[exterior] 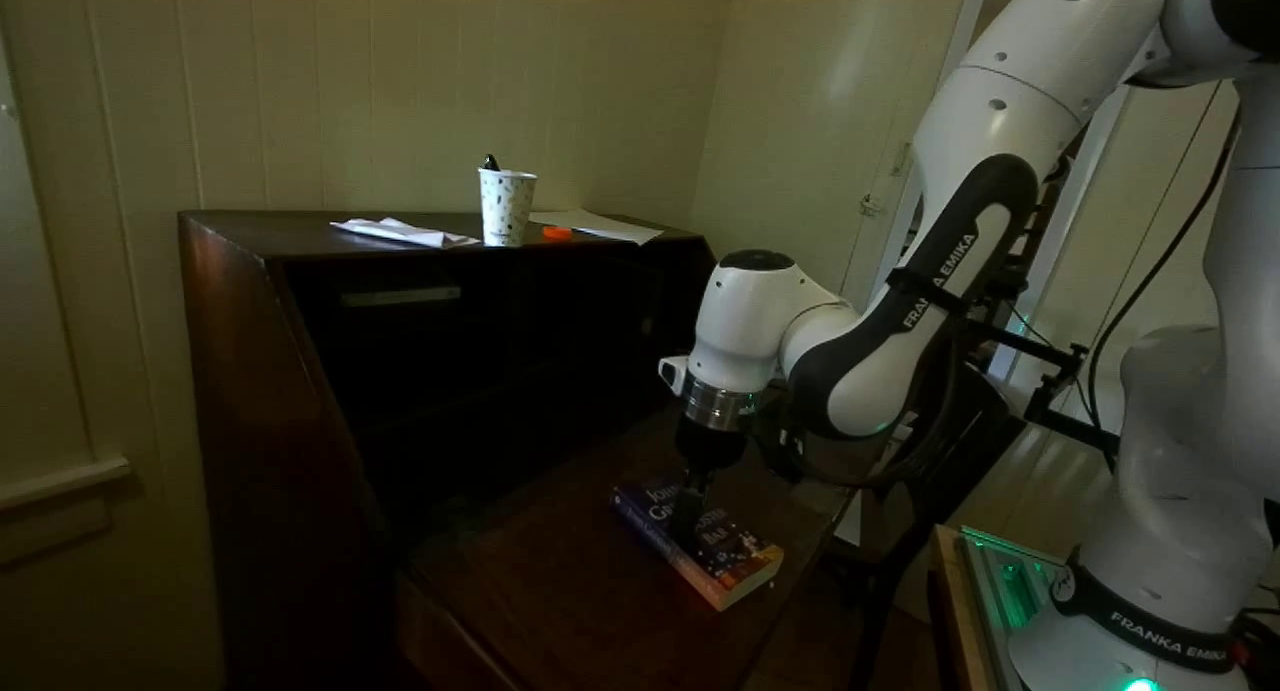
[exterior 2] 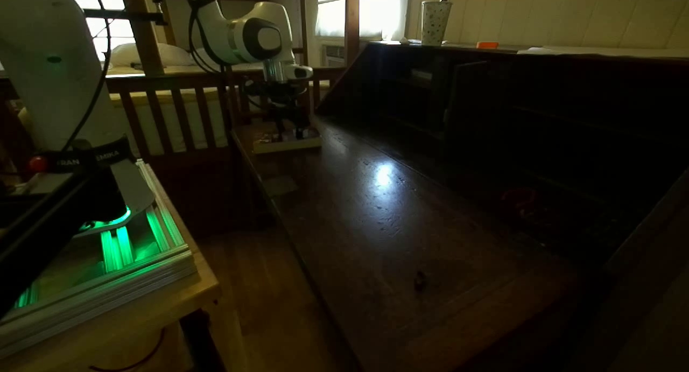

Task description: Move the book to the left then put it on the top shelf of the desk

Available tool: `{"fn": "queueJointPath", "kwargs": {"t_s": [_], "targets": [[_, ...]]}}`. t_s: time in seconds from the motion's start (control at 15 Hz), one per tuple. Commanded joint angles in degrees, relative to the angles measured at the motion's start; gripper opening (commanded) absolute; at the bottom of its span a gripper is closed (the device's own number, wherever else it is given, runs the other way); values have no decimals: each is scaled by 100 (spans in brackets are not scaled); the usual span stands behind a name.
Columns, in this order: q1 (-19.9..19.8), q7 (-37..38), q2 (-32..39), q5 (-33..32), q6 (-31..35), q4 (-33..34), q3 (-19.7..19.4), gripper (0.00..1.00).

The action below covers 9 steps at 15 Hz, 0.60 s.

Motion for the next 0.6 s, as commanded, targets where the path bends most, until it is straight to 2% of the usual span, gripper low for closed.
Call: {"fn": "queueJointPath", "kwargs": {"t_s": [0.0, 0.2, 0.53], "targets": [[46, -561, 608, 558, 226, 231, 226, 100], [88, -902, 750, 863, 167, 399, 445, 100], [175, -1102, 801, 978, 119, 575, 609, 100]]}}
